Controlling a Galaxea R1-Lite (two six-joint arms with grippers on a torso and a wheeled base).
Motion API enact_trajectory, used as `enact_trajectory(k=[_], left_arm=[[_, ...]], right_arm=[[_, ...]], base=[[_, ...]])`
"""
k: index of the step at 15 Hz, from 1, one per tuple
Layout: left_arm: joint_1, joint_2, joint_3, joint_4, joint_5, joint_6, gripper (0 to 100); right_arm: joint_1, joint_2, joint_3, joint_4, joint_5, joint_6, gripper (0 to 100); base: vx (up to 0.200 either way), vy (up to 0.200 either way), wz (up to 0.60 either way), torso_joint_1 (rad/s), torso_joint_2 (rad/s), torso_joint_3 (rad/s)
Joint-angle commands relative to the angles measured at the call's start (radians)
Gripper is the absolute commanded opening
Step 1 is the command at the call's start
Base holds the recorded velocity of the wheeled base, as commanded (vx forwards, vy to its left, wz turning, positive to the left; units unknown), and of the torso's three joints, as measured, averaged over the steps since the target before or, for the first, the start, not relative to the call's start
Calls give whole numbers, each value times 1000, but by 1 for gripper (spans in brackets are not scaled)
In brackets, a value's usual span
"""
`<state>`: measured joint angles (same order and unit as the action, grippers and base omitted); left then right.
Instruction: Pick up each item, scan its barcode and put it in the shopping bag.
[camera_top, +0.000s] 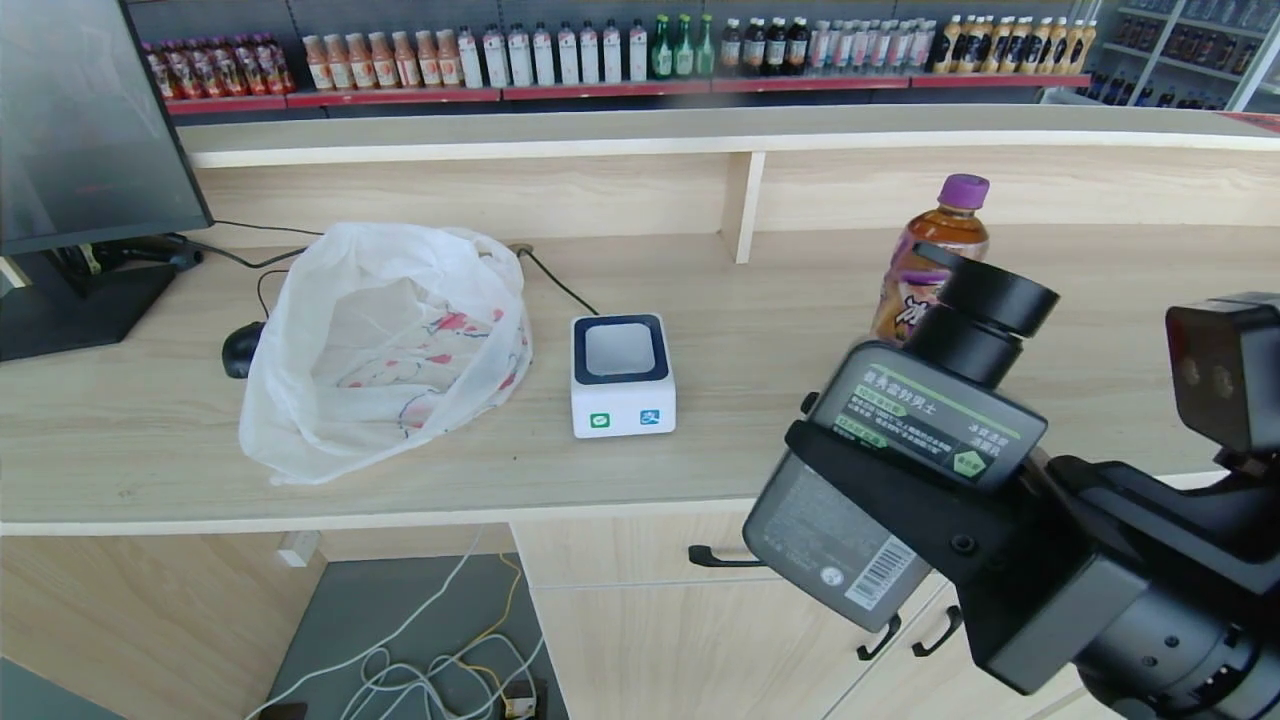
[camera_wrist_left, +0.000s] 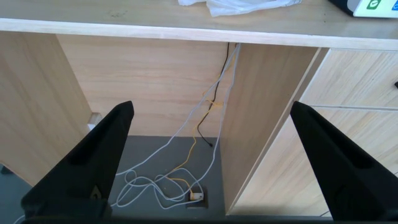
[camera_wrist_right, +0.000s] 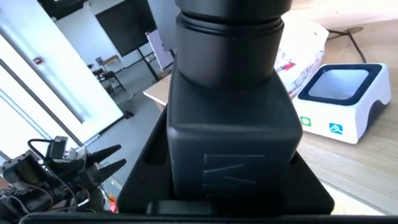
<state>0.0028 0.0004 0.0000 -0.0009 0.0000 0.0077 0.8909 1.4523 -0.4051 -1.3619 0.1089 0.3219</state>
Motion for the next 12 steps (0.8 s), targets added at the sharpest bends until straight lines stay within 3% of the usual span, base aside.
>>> enact_trajectory(k=[1, 5, 12], left_arm=[[0, 0, 0, -1, 0, 0, 100], [0, 0, 0, -1, 0, 0, 100], [0, 0, 0, 1, 0, 0, 100]], right_arm=[[0, -3, -17, 0, 20, 14, 0], [-7, 33, -93, 3, 158, 83, 0], [-27, 49, -115, 1, 155, 151, 0]], base=[[0, 0, 0, 0, 0, 0], [0, 0, 0, 0, 0, 0], [0, 0, 0, 0, 0, 0]])
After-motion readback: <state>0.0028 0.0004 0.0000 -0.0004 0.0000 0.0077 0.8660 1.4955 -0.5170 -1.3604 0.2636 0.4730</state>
